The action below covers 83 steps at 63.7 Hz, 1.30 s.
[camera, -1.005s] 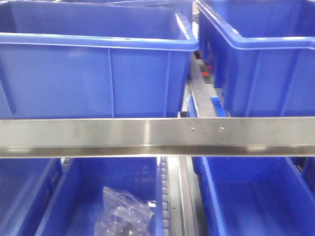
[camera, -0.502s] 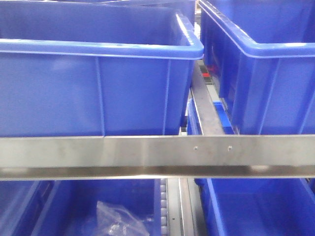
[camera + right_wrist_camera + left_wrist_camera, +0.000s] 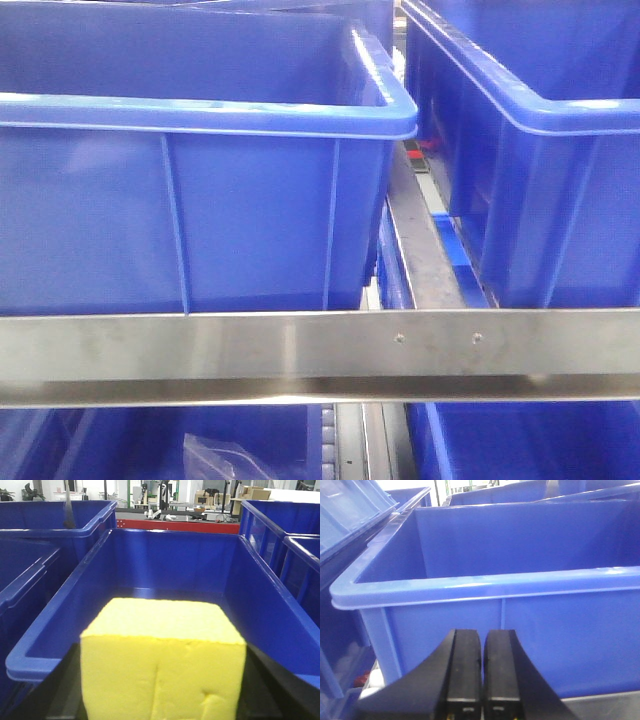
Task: Place yellow foam block on left shelf second layer
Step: 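Extend the right gripper with the cube over an open blue bin, then lower the cube into the blue bin and open the right gripper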
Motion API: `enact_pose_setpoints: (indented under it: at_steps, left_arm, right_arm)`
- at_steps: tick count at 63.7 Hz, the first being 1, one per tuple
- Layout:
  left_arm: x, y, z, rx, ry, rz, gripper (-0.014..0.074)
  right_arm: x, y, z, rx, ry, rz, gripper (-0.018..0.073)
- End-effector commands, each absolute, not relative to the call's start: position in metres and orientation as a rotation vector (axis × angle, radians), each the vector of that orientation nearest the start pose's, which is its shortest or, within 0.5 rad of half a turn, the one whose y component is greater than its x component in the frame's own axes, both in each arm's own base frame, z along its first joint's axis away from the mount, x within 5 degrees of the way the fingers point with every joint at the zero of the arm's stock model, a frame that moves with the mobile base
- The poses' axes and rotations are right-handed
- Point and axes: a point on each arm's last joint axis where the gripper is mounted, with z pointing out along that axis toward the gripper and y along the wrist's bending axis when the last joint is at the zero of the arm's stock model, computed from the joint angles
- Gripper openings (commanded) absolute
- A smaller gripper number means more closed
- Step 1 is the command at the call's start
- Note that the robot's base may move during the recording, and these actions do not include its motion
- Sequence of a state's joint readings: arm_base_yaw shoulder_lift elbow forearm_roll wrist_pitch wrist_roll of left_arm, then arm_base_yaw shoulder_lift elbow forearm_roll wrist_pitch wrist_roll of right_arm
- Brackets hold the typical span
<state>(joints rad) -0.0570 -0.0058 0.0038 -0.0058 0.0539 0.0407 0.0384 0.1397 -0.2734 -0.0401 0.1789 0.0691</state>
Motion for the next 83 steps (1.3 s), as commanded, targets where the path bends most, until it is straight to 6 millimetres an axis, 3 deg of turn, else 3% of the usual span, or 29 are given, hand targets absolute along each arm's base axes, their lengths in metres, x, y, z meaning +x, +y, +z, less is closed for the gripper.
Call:
enact_pose_setpoints:
  at_steps: [1, 12, 33, 56, 76, 83]
  left_arm:
    - [0.056, -0.003, 0.206, 0.064, 1.463, -0.029, 0.0124]
    - [0.056, -0.003, 0.206, 0.064, 1.463, -0.029, 0.0124]
    - [0.056, -0.003, 0.206, 0.064, 1.463, -0.029, 0.0124]
    - [0.056, -0.003, 0.206, 0.064, 1.463, -0.029, 0.0124]
    - [0.056, -0.003, 0.206, 0.064, 1.463, -0.029, 0.0124]
    - [0.056, -0.003, 0.206, 0.064, 1.463, -0.029, 0.0124]
  right_arm:
    - [0.056, 0.002, 0.299, -0.011, 1.416, 0.039, 0.0501]
    - [0.073, 0.002, 0.304, -0.012, 1.483, 0.038, 0.0501]
    - [0.139, 0.005, 0.326, -0.016, 1.615, 0.040, 0.0501]
    - [0.221, 0.008, 0.313, -0.020, 1.791, 0.039, 0.0501]
    - [0.238, 0.009, 0.312, -0.021, 1.791, 0.041, 0.0513]
    - [0.239, 0.009, 0.315, -0.020, 1.768, 0.044, 0.0638]
